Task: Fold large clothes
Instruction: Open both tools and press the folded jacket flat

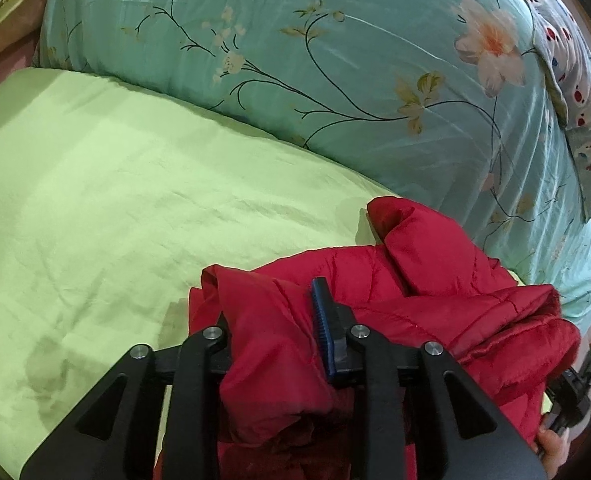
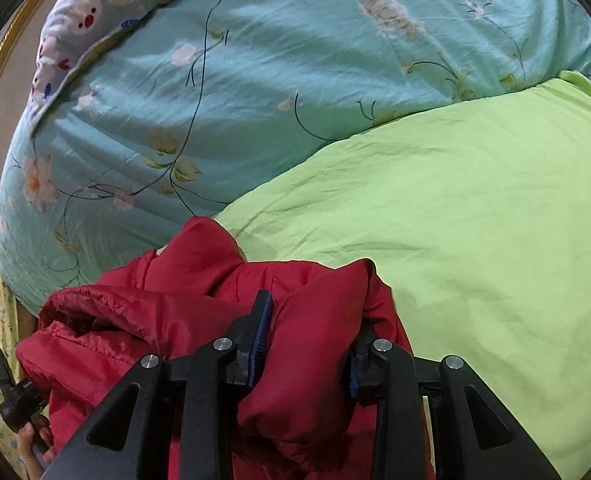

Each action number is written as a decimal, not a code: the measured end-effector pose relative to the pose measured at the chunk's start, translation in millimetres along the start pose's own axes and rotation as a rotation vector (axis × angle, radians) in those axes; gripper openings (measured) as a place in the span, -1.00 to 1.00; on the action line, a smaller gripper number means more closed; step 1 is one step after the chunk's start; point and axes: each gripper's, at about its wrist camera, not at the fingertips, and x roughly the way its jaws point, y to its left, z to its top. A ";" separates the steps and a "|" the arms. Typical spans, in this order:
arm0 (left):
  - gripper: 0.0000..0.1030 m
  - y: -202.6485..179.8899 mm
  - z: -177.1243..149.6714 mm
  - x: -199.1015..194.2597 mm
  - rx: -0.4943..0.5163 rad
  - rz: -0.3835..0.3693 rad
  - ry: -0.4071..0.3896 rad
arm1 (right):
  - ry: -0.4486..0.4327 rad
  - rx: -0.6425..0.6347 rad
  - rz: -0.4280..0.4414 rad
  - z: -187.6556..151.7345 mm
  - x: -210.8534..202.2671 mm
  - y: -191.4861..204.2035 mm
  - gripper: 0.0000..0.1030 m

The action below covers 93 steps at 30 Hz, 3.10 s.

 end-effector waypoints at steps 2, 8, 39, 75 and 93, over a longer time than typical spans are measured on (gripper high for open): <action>-0.40 -2.2 0.5 -8.9 0.008 -0.001 -0.003 | 0.002 0.001 -0.006 0.9 5.5 0.3 -0.40; 0.30 -3.0 -1.2 -71.2 0.030 0.029 -0.139 | -0.001 0.002 -0.020 0.8 9.6 0.0 -0.40; 0.41 -79.9 -75.4 -33.3 0.340 0.105 -0.021 | -0.063 -0.318 0.122 -41.1 -100.8 84.8 0.61; 0.66 -3.0 -21.6 -51.7 0.121 0.001 -0.010 | 0.182 -0.328 -0.014 -35.2 22.2 73.0 0.78; 0.66 60.8 -28.8 -76.0 0.032 -0.077 0.018 | 0.106 -0.339 0.023 -32.0 -57.8 52.3 0.78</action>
